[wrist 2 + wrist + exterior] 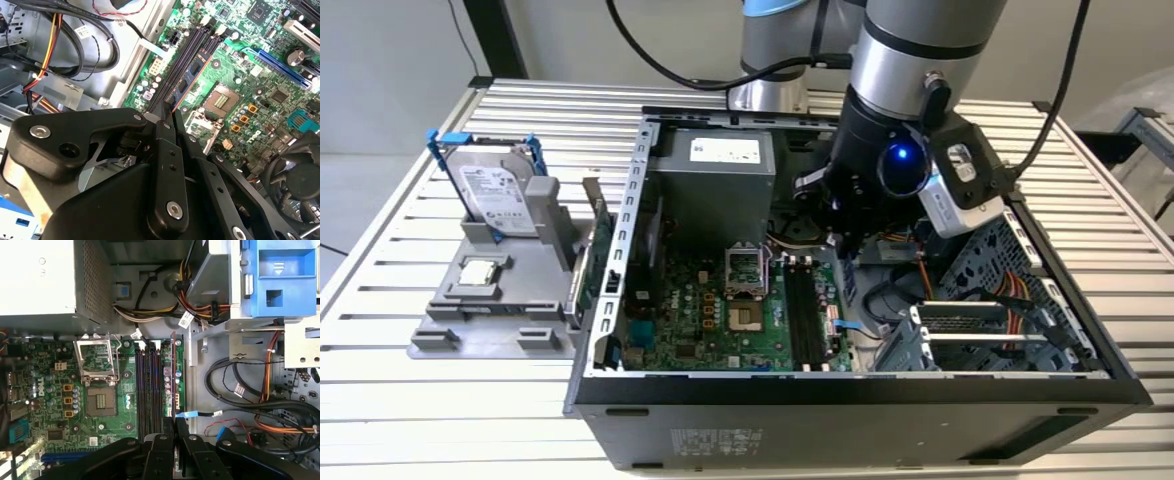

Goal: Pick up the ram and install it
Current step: 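Insert the ram into the slot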

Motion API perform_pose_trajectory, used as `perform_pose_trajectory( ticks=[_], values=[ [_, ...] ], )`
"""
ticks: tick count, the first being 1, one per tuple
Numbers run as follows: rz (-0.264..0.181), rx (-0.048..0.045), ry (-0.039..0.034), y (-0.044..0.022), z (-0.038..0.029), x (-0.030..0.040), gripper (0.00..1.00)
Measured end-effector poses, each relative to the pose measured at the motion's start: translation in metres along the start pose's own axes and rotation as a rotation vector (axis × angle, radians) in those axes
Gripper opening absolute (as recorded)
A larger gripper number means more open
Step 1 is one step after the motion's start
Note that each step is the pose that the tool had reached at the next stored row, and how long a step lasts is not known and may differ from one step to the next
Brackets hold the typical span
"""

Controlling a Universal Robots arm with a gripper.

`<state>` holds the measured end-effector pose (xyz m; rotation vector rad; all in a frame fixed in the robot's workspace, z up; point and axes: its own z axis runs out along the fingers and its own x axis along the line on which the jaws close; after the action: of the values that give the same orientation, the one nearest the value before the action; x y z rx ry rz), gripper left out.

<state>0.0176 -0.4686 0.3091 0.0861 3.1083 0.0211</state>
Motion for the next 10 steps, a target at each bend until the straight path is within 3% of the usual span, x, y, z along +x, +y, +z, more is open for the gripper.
perform_pose_trajectory(
  ticks=[10],
  values=[
    [0.000,0.0019,-0.0002,0.0000,0.0048,0.0001,0.00]
  ],
)
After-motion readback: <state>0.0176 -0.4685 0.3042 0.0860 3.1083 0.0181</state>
